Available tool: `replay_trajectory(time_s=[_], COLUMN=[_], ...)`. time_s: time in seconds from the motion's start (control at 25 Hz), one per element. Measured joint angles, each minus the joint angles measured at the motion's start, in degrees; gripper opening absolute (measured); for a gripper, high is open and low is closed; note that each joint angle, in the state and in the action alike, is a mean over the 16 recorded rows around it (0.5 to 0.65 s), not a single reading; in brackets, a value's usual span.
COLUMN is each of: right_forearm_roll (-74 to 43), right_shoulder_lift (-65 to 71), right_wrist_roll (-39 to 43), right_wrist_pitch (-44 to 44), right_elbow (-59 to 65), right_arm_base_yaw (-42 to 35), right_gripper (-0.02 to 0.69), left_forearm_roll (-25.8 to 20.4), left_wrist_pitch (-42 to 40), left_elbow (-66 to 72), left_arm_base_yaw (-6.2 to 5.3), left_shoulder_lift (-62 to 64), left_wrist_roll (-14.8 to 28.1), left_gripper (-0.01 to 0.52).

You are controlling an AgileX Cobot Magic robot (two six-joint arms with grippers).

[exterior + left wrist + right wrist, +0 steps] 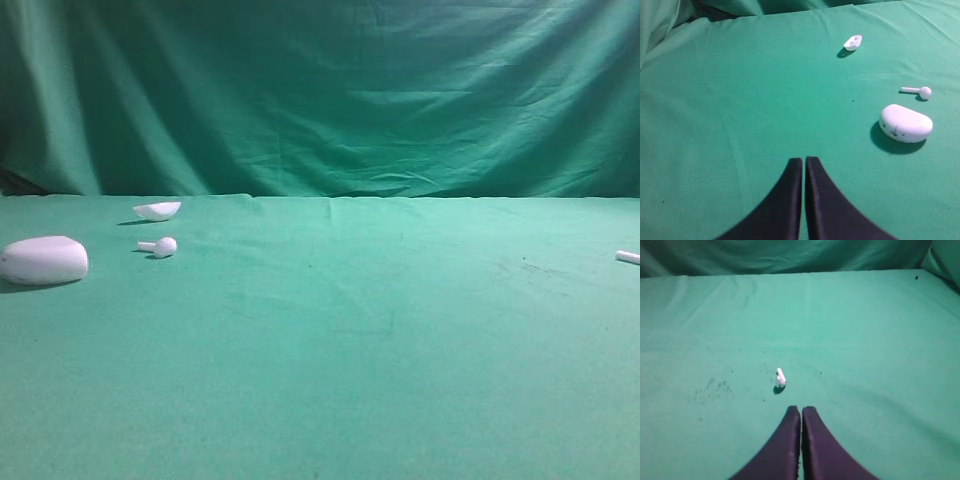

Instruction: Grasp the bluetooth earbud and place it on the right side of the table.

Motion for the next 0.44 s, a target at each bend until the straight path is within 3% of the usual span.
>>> replay_trajectory(time_s=[0.44], right_forearm_roll=[0.0], right_shoulder_lift=[0.0], right_wrist_roll=[0.1], right_wrist_pitch=[2.7], right_elbow=[0.1], right_arm_base_yaw=[0.0], right_gripper=[0.0], left_forearm_roll=[0.0], left_wrist_pitch=[0.0], left_elbow=[0.0], left_arm_base_yaw=[0.0], left_shoulder_lift=[0.0], left_wrist_roll=[0.0], left_gripper=[0.0])
